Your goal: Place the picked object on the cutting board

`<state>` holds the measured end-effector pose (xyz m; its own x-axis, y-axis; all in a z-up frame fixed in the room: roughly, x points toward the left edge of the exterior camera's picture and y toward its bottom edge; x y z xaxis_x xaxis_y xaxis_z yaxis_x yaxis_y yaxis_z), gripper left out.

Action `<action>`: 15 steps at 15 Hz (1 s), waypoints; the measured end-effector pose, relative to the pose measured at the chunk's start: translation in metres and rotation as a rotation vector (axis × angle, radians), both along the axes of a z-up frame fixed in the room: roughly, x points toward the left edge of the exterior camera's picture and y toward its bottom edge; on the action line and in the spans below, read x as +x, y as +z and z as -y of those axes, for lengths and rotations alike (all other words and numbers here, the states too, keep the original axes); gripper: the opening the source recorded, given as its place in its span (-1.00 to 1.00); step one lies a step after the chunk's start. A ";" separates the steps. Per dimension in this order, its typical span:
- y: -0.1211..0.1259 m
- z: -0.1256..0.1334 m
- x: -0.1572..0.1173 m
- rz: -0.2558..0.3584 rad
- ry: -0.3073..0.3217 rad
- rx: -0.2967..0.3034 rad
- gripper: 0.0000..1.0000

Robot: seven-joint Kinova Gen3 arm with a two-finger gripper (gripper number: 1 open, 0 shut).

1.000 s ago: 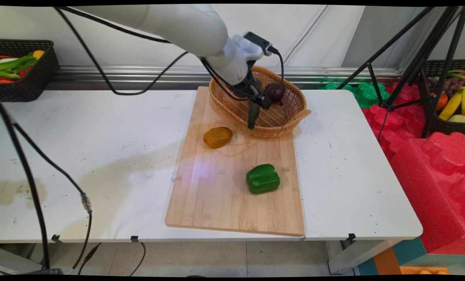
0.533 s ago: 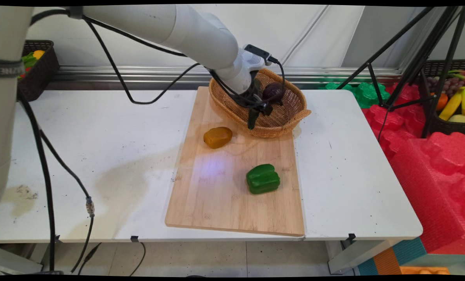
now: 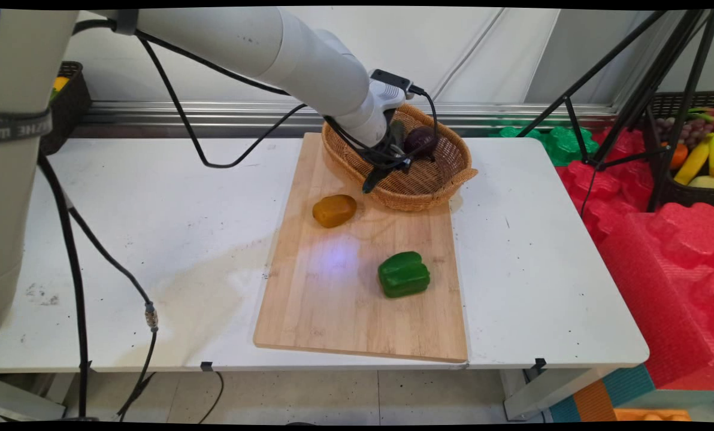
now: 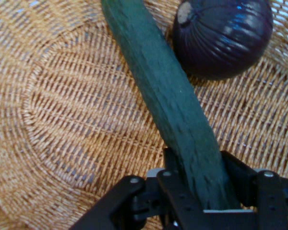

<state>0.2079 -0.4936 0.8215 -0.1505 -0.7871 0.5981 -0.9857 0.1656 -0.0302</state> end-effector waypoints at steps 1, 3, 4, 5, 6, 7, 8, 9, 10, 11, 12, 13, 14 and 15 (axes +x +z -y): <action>0.003 -0.002 -0.001 -0.002 0.014 -0.012 -1.00; 0.010 -0.008 0.000 -0.002 0.042 -0.042 -1.00; 0.015 -0.011 0.000 0.000 0.055 -0.059 -1.00; 0.019 -0.013 0.001 0.002 0.063 -0.071 -1.00; 0.025 -0.017 0.001 0.005 0.072 -0.089 -1.00; 0.030 -0.020 0.001 0.008 0.078 -0.100 -1.00; 0.039 -0.025 0.001 0.012 0.084 -0.121 -1.00; 0.050 -0.032 0.001 0.017 0.086 -0.143 -1.00; 0.057 -0.037 0.001 0.020 0.085 -0.156 -1.00; 0.064 -0.042 0.000 0.023 0.082 -0.168 -1.00; 0.071 -0.048 0.000 0.030 0.075 -0.179 -1.00; 0.078 -0.053 0.000 0.035 0.066 -0.190 -1.00; 0.085 -0.060 0.000 0.041 0.053 -0.200 -1.00; 0.092 -0.067 -0.001 0.046 0.037 -0.208 -1.00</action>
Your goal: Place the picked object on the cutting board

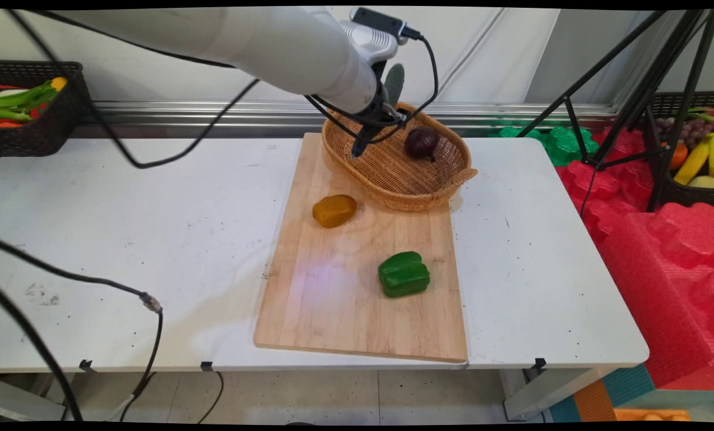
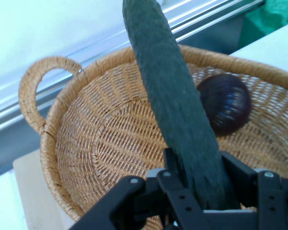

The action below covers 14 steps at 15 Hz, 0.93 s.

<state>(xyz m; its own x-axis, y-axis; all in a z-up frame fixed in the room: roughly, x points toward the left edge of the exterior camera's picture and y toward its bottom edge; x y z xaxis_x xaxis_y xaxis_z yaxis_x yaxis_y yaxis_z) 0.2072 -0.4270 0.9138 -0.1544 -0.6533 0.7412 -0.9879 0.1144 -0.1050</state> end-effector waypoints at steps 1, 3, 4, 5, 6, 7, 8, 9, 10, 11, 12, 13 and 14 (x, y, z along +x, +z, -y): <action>0.005 -0.006 0.000 0.007 -0.015 -0.004 -1.00; 0.020 -0.024 -0.001 0.029 -0.068 -0.013 -1.00; 0.024 -0.031 0.000 0.035 -0.087 -0.014 -1.00; 0.031 -0.040 0.000 0.046 -0.118 -0.015 -1.00; 0.034 -0.047 0.001 0.052 -0.141 -0.014 -1.00; 0.040 -0.057 0.003 0.063 -0.175 -0.012 -1.00; 0.045 -0.068 0.005 0.075 -0.214 -0.009 -1.00; 0.050 -0.079 0.009 0.087 -0.253 -0.004 -1.00; 0.053 -0.089 0.013 0.101 -0.292 0.004 -1.00; 0.056 -0.098 0.016 0.115 -0.325 0.010 -1.00; 0.057 -0.109 0.021 0.132 -0.366 0.020 -1.00; 0.058 -0.117 0.025 0.148 -0.402 0.028 -1.00; 0.058 -0.127 0.030 0.166 -0.442 0.038 -1.00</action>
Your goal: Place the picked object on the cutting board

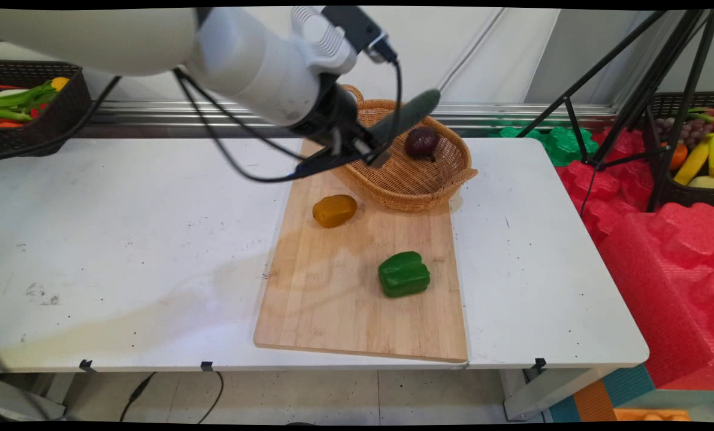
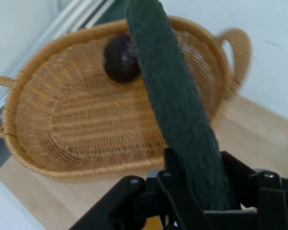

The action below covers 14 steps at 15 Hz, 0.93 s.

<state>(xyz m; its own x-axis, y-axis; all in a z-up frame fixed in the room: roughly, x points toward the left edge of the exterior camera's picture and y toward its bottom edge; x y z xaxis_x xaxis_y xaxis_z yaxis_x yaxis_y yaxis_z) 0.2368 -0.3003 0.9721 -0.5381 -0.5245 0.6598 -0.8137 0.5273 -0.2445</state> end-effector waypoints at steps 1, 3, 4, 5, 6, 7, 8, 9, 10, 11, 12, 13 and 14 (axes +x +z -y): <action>0.000 -0.008 0.004 0.016 -0.034 0.008 -1.00; -0.002 -0.021 0.010 0.045 -0.090 0.023 -1.00; -0.004 -0.026 0.012 0.057 -0.114 0.030 -1.00; -0.006 -0.030 0.015 0.070 -0.136 0.037 -1.00; -0.009 -0.034 0.017 0.082 -0.158 0.044 -1.00; -0.013 -0.039 0.020 0.100 -0.188 0.054 -1.00; -0.019 -0.042 0.022 0.115 -0.214 0.063 -1.00; -0.024 -0.044 0.024 0.128 -0.238 0.070 -1.00; -0.028 -0.045 0.024 0.138 -0.255 0.074 -1.00; -0.034 -0.045 0.025 0.151 -0.276 0.079 -1.00; -0.041 -0.044 0.025 0.168 -0.300 0.085 -1.00; -0.049 -0.042 0.026 0.188 -0.327 0.092 -1.00; -0.057 -0.040 0.028 0.205 -0.347 0.099 -1.00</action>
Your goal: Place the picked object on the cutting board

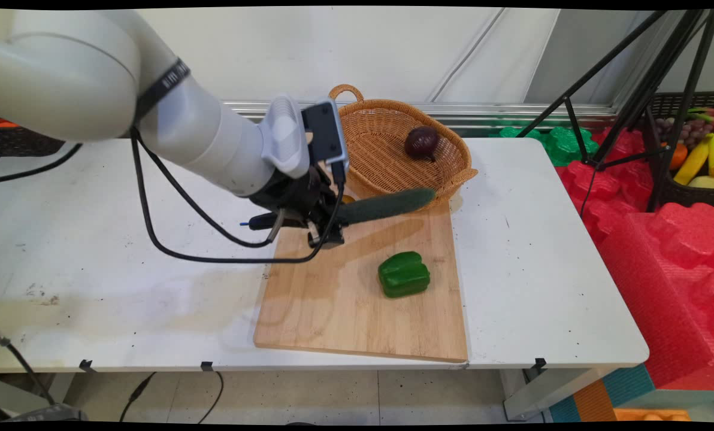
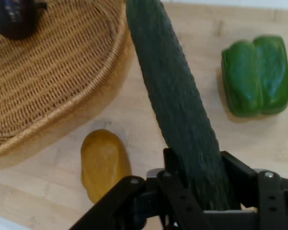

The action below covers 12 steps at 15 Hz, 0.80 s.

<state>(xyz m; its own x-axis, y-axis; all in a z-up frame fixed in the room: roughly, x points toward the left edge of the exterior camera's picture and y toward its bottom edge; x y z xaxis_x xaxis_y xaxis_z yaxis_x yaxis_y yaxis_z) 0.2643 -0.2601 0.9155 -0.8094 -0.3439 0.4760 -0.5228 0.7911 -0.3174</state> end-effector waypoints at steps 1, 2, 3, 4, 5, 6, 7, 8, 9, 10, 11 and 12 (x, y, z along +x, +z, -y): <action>-0.008 0.002 0.002 0.016 -0.019 0.006 -1.00; -0.014 0.004 0.004 0.029 -0.034 0.011 -1.00; -0.019 0.005 0.005 0.036 -0.044 0.015 -1.00; -0.025 0.007 0.007 0.045 -0.058 0.020 -1.00; -0.032 0.008 0.009 0.054 -0.071 0.026 -1.00; -0.039 0.010 0.011 0.060 -0.082 0.029 -1.00; -0.044 0.012 0.012 0.065 -0.091 0.032 -1.00; -0.050 0.014 0.014 0.071 -0.099 0.036 -1.00; -0.055 0.016 0.015 0.075 -0.106 0.038 -1.00; -0.061 0.018 0.016 0.078 -0.112 0.041 -1.00; -0.066 0.020 0.018 0.082 -0.117 0.044 -1.00; -0.071 0.023 0.019 0.085 -0.119 0.047 -1.00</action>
